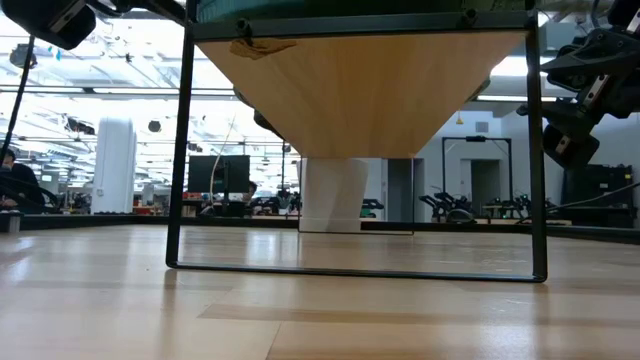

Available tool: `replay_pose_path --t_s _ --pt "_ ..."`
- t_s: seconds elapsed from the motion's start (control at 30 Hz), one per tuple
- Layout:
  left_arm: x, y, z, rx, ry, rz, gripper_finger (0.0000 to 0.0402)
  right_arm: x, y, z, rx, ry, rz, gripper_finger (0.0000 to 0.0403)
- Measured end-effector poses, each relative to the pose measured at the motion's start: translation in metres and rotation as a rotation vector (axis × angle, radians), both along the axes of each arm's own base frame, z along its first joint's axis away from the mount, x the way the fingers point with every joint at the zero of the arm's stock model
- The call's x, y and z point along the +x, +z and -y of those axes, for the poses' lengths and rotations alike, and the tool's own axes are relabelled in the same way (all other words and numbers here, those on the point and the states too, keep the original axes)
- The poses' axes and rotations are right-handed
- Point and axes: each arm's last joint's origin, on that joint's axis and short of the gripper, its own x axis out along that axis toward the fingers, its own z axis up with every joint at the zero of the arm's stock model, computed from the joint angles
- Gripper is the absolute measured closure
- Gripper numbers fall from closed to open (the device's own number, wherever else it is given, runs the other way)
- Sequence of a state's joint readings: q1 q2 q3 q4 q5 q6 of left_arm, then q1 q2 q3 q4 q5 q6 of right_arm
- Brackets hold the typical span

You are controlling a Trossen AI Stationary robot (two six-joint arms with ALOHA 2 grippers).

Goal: Pick and place slides into the shelf
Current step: Put the green slipper on the shelf

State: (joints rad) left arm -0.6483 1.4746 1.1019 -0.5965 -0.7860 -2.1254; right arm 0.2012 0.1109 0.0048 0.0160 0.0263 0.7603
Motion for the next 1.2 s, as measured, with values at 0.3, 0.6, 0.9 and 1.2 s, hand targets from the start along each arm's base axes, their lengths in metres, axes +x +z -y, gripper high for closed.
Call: replay_pose_path --t_s 0.3,0.6,0.9,1.2 --pt "0.0008 -0.0007 0.0 0.004 -0.052 -0.037 0.0371 0.0 0.0 0.0 0.0 0.0 0.0 0.0225" --pt "0.0003 -0.0016 0.0014 -0.008 -0.104 -0.074 0.0371 0.0 0.0 0.0 0.0 0.0 0.0 0.0225" --pt "0.0005 -0.0016 0.0016 0.002 -0.121 -0.081 0.0371 0.0 0.0 0.0 0.0 0.0 0.0 0.0225" --pt "-0.0007 -0.0027 0.0008 0.026 -0.14 -0.107 0.0371 0.0 0.0 0.0 0.0 0.0 0.0 0.0225"
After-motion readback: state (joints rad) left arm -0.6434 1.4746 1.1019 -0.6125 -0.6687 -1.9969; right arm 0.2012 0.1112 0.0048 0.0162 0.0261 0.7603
